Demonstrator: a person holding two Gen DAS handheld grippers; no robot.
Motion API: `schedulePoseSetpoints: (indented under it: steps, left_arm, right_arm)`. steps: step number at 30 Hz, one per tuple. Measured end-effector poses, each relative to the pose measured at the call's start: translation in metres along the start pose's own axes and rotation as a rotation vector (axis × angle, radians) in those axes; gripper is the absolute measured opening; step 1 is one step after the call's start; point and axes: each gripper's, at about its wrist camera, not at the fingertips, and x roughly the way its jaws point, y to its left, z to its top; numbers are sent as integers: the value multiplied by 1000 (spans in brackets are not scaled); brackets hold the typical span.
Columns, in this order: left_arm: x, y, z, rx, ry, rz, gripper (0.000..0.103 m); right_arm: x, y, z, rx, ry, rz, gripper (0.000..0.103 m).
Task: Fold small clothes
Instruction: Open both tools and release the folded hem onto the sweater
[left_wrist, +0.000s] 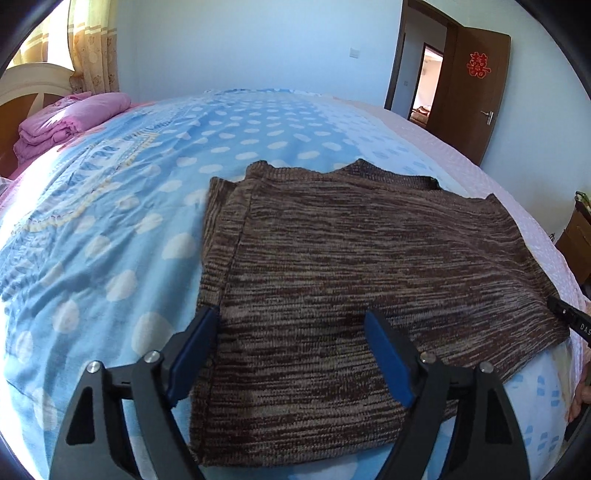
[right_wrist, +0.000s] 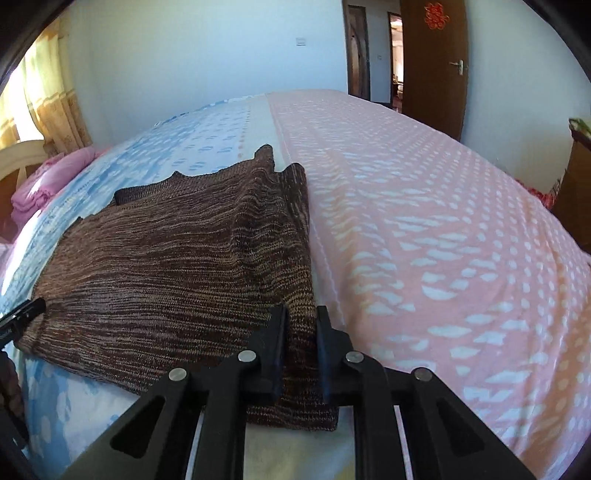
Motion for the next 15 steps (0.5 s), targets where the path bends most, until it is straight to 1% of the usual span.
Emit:
schedulePoseSetpoints:
  steps: [1, 3, 5, 6, 7, 10, 11, 13, 15]
  left_arm:
    - [1, -1, 0, 5, 1, 2, 86]
    - [2, -4, -1, 17, 7, 0, 93]
    - [4, -6, -1, 30, 15, -1, 97]
    - [4, -7, -1, 35, 16, 3, 98]
    - [4, -8, -2, 39, 16, 8, 98]
    - [2, -9, -3, 42, 10, 15, 98]
    - [1, -8, -4, 38, 7, 13, 98]
    - [0, -6, -5, 24, 2, 7, 98]
    - [-1, -5, -5, 14, -1, -1, 98]
  right_arm:
    - [-2, -3, -2, 26, -4, 4, 16]
    - [-7, -9, -1, 79, -3, 24, 17]
    - [-16, -14, 7, 116, -41, 17, 18]
    - [-22, -12, 14, 102, -82, 7, 18]
    - [-25, -8, 25, 64, -120, 15, 20]
    - [-13, 6, 59, -28, -132, 23, 20]
    - [-2, 11, 71, -60, -121, 22, 20]
    - [28, 22, 90, -111, -61, 23, 20]
    - [60, 35, 100, -181, 33, 82, 14]
